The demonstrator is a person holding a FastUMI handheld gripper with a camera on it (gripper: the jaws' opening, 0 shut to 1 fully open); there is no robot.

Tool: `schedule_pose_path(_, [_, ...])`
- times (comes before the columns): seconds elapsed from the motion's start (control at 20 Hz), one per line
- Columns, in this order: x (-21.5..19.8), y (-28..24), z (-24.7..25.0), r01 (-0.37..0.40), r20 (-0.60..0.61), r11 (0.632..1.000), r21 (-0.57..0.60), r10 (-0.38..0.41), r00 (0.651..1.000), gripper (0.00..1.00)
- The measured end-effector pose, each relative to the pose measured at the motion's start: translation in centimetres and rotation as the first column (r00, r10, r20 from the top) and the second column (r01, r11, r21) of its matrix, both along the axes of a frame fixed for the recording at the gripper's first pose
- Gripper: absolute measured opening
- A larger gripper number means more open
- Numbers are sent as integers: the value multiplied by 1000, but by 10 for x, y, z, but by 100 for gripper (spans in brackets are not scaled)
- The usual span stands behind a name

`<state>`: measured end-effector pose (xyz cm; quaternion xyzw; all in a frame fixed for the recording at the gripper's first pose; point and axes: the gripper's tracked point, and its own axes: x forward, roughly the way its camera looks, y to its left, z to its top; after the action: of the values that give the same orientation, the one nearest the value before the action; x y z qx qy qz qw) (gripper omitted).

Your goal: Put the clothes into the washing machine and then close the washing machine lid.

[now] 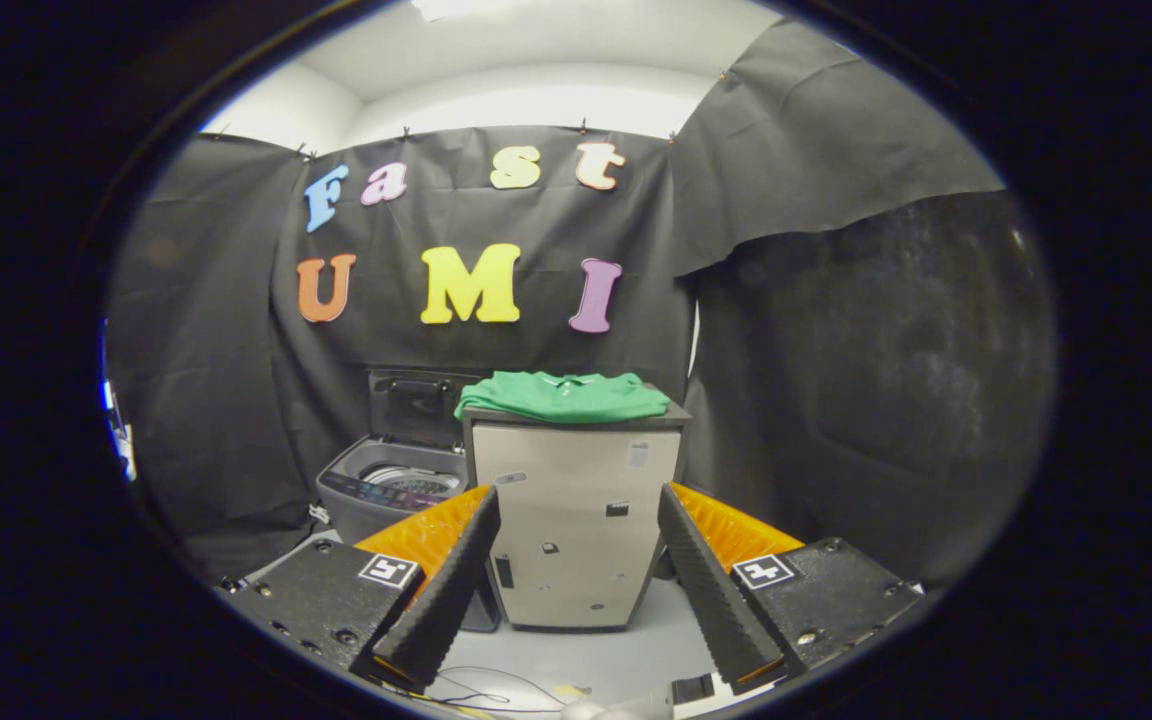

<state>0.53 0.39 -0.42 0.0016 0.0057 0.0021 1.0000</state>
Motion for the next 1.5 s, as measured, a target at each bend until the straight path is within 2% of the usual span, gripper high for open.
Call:
schedule_pose_path(0.45, [24,16,31,29,5,1000,6,-29,1000,99])
schedule_pose_path(0.7, [54,31,72,67,20,998,9,-67,998,99])
schedule_pose_path(0.9, [88,42,113,61,43,998,9,-62,997,99])
schedule_pose_path(1.15, [154,49,158,27,40,999,33,-28,999,99])
schedule_pose_path(1.5, [282,32,204,2,-20,998,69,-1,1000,99])
